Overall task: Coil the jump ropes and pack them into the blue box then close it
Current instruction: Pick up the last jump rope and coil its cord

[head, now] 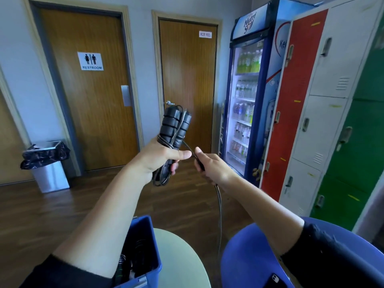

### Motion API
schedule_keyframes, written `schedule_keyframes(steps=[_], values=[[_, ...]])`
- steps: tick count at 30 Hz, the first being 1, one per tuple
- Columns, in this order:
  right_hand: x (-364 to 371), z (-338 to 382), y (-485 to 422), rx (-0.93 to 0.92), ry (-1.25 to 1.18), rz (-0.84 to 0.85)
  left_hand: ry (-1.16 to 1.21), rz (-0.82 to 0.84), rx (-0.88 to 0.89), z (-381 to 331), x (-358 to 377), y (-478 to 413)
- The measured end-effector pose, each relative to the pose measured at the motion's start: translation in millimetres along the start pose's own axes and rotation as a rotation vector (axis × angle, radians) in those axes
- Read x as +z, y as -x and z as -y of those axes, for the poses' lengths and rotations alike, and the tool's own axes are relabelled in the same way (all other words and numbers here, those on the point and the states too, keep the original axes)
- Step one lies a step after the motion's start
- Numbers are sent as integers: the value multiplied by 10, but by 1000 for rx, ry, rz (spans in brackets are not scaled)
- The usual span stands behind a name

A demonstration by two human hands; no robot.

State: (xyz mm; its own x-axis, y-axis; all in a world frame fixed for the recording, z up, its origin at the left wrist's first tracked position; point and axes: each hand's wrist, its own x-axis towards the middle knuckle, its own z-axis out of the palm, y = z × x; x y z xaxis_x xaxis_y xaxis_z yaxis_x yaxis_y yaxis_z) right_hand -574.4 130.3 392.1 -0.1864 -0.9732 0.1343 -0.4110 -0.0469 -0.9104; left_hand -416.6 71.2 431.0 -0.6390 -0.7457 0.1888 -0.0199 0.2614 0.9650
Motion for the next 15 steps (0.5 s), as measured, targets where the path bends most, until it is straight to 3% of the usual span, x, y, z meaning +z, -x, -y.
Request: schedule_keyframes(steps=[5,8,11,13,15], values=[[-12,-48,316,165,403,-20,-176,-198,-156,164,-7,-72],[-105,25,514,34,797,-129,-442,-263,-275,232,-10,-116],[-199,323,587,-345,947,-193,-813,-113,-404,265,85,-144],[-281,496,452,-555,944,-76,-1078,56,-371,271,208,-137],[-368,579,220,-629,873,106,-1143,218,-252,244,302,-112]])
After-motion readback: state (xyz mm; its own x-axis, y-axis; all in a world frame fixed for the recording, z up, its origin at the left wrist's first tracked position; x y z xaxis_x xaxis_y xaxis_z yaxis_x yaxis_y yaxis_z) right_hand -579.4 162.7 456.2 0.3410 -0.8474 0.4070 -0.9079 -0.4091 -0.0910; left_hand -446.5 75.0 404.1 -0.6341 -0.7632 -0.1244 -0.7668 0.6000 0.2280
